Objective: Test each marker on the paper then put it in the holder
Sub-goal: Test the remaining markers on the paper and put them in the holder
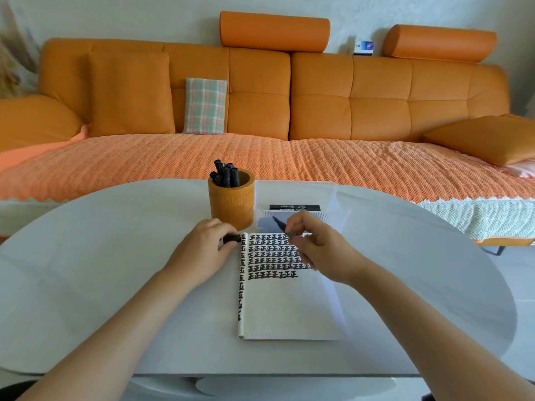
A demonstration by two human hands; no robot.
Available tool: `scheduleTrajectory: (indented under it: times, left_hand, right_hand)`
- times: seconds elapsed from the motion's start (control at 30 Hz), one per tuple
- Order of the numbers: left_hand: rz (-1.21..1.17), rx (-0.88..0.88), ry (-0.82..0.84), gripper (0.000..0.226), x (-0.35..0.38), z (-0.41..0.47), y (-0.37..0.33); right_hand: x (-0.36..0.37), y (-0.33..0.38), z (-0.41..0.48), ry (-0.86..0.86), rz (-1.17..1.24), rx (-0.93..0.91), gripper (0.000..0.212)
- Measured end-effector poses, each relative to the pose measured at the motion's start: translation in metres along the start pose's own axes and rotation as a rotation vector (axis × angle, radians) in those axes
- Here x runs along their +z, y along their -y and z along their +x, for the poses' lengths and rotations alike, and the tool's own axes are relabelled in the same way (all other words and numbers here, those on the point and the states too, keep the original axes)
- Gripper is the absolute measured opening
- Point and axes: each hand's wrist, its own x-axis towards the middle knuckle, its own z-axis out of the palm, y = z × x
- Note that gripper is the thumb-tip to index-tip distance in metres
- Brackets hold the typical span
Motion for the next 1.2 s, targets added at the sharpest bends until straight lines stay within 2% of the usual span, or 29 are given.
scheduleTrajectory:
  times: [0.1, 0.27, 0.43, 0.73, 0.87, 1.07, 1.2]
  left_hand:
    - [-0.072, 0.057, -0.061, 0.016, -0.005, 0.002, -0.010]
    - [-0.125, 0.146, -0.089, 0.017, -0.005, 0.000, -0.023]
    - [-0.143, 0.192, -0.061, 0.019, -0.004, -0.002, -0.031]
    - [-0.164, 0.218, 0.036, 0.017, -0.003, -0.003, -0.036]
    - [-0.173, 0.233, 0.053, 0.018, -0.005, -0.002, -0.036]
    - [-0.186, 0.278, 0.056, 0.017, -0.008, -0.003, -0.033]
    - [-0.159, 0.330, 0.029, 0.011, -0.010, -0.004, -0.035]
  right_hand:
    - [0.002, -0.003, 0.003, -0.055, -0.214, -0.016, 0.029]
    - [0.006, -0.004, 0.004, -0.129, -0.382, -0.036, 0.021]
    - [0.005, -0.001, 0.003, -0.147, -0.408, -0.111, 0.020]
    - [0.013, 0.000, 0.001, -0.071, -0.446, -0.161, 0.019]
    - [0.016, -0.001, 0.002, -0.070, -0.431, -0.166, 0.029]
    - [0.023, 0.001, -0.001, -0.132, -0.554, -0.327, 0.014]
    - [0.029, 0.003, -0.003, -0.122, -0.494, -0.267, 0.013]
